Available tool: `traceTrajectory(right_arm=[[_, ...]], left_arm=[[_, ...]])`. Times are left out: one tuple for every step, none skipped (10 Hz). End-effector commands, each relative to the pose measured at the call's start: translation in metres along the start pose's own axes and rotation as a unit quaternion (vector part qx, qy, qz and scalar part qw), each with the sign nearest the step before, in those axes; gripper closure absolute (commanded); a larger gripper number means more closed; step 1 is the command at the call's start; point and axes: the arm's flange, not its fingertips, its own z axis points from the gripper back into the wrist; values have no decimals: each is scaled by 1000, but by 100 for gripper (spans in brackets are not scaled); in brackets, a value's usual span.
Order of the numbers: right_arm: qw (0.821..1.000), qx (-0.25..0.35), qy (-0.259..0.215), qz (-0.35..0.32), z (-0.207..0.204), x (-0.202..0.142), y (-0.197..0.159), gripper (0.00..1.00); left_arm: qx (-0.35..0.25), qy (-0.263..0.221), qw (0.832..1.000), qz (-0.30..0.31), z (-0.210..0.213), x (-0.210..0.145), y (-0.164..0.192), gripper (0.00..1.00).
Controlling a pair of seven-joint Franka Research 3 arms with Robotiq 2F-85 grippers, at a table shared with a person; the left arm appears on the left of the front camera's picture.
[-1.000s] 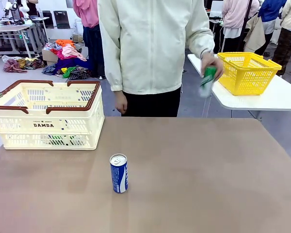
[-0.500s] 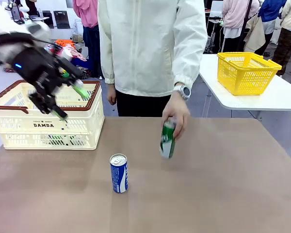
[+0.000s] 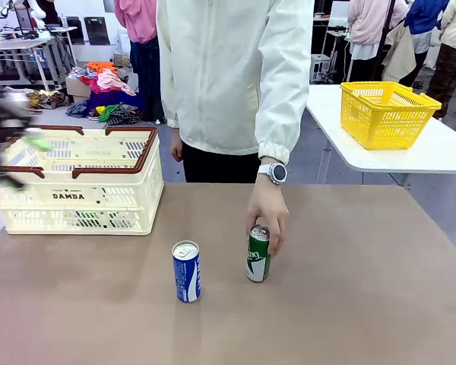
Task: Place the drinks into the Shopping basket.
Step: Pick up one drink and place it into the Shopping basket.
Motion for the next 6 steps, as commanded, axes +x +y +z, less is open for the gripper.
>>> traceTrajectory(right_arm=[[1000,5,2,-8,1,-1,6,0],[1000,5,2,-8,1,-1,6,0],[1000,5,2,-8,1,-1,6,0],[1000,5,2,-8,1,-1,6,0],[1000,5,2,-8,1,-1,6,0],[1000,5,2,-8,1,-1,6,0]], left_arm=[[-57,-85,994,44,50,-53,57,0],[-85,-91,991,41,57,-71,79,0],[-85,-114,988,54,61,-79,92,0],[-80,-126,988,50,58,-83,91,0],[-64,-122,990,21,45,-83,70,0],[7,-136,991,12,23,-81,39,0]])
